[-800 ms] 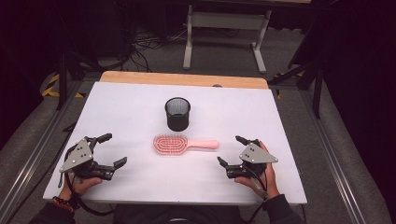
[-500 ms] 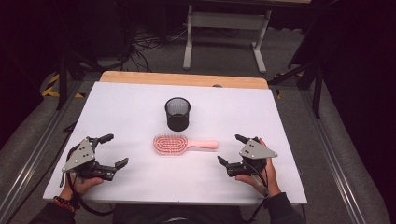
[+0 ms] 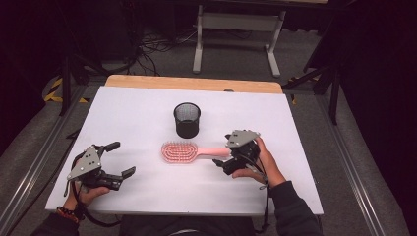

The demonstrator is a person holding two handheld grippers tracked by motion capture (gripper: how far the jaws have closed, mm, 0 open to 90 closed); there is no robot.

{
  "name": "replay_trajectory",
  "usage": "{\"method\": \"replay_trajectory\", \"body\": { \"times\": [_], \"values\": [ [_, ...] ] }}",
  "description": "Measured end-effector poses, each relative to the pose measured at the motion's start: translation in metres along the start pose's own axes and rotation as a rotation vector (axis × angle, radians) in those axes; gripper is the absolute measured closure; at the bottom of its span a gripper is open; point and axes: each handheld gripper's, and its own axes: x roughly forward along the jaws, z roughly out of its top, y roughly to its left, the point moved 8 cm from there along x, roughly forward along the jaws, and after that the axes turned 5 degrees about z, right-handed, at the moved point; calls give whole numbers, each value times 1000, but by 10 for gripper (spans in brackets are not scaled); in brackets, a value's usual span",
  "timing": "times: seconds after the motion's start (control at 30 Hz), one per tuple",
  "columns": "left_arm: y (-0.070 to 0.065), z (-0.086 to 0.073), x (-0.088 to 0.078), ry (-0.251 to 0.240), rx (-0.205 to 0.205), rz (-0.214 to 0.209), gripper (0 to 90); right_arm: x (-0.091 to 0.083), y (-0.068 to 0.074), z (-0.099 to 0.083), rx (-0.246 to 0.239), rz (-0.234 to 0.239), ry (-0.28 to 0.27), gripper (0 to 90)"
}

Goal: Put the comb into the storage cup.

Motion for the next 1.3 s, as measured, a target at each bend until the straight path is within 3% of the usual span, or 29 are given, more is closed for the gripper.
{"method": "replay_trajectory", "body": {
  "times": [0.13, 0.2, 0.27, 0.43, 0.57, 0.7, 0.87, 1.0, 1.13, 1.3],
  "values": [
    [1, 0, -1, 2, 8, 6, 43, 20, -3, 8, -51, 36, 128, 138],
    [1, 0, -1, 3, 8, 3, 45, 24, -3, 8, -60, 53, 150, 149],
    [1, -1, 0, 2, 1, 3, 45, 42, -5, 11, -91, 89, 233, 175],
    [1, -1, -1, 4, 1, -2, 47, 64, -5, 13, -131, 150, 331, 256],
    [0, -1, 0, 1, 2, -8, 47, 74, -10, 10, -146, 170, 415, 328],
    [0, -2, 1, 5, -1, -15, 48, 81, -15, 8, -144, 219, 491, 402],
    [-2, -2, 2, 5, -1, -26, 51, 91, -17, 11, -127, 280, 504, 493],
    [-2, -3, 2, 7, -6, -31, 52, 98, -16, 9, -150, 313, 533, 539],
    [-2, -4, 4, 6, -14, -38, 52, 97, -13, 9, -161, 356, 536, 657],
    [-6, -7, 8, 27, -13, -51, 54, 96, -9, 9, -202, 345, 540, 692]
  ]
}}
